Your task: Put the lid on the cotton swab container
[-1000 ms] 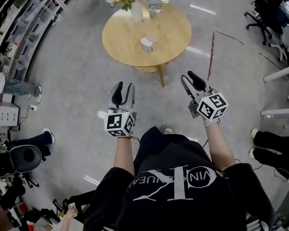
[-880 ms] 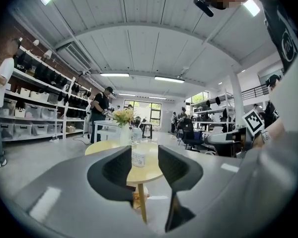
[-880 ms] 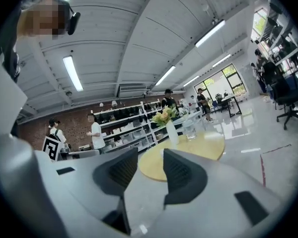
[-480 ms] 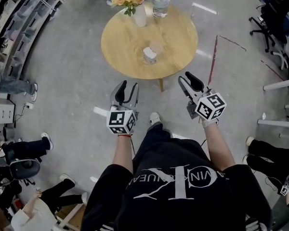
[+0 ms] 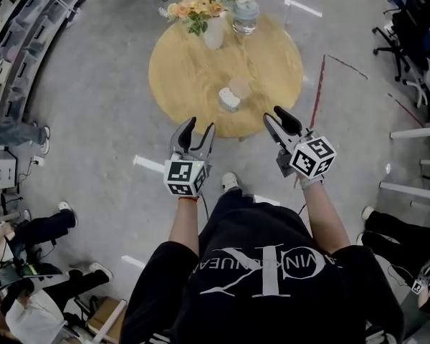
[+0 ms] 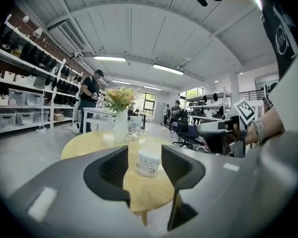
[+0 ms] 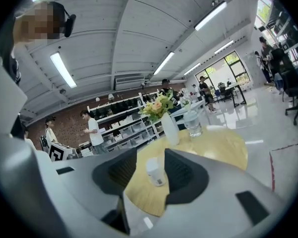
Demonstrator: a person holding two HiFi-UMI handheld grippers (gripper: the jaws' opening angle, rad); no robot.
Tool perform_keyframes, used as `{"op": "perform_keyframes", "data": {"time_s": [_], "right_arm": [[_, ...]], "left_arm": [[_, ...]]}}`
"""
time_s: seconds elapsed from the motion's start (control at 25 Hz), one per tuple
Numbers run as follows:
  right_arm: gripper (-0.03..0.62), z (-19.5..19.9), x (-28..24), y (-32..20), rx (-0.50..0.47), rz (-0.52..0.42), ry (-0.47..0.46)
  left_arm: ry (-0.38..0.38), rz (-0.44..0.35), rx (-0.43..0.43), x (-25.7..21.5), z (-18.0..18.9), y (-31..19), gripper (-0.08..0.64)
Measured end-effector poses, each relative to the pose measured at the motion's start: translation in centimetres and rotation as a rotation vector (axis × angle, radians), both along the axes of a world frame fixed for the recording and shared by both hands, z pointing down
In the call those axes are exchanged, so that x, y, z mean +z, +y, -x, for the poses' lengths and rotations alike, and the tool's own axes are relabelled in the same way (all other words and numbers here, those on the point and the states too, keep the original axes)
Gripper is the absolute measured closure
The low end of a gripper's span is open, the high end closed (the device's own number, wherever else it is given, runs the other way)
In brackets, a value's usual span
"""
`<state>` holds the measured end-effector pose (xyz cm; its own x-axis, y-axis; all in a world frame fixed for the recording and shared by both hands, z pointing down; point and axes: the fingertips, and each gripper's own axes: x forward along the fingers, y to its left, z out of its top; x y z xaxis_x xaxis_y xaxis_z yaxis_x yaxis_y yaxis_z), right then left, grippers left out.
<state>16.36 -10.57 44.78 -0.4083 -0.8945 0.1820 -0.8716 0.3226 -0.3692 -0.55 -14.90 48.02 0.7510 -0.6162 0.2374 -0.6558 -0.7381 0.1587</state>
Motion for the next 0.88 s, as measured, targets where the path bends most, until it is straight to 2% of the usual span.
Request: {"op": "perform_keyframes", "data": {"time_s": [0.36, 0.68, 0.88], "right_arm": [[0.446, 0.8, 1.4, -3.1, -0.037, 0.056, -0.007], [0.438, 1.4, 3.7, -6.3, -0.14, 0.117, -0.016], [0.432, 1.3, 4.9, -8.5, -0.214, 0.15, -0.021]], "left_arm": [[-0.025, 0.061, 0.098, 2.8, -2.7, -1.1, 0.354], [-0.056, 0.113, 0.104, 5.3, -4.5, -1.4, 0.347], [-0.065, 0.159, 0.073, 6.6, -5.9, -1.9, 0.337]]}}
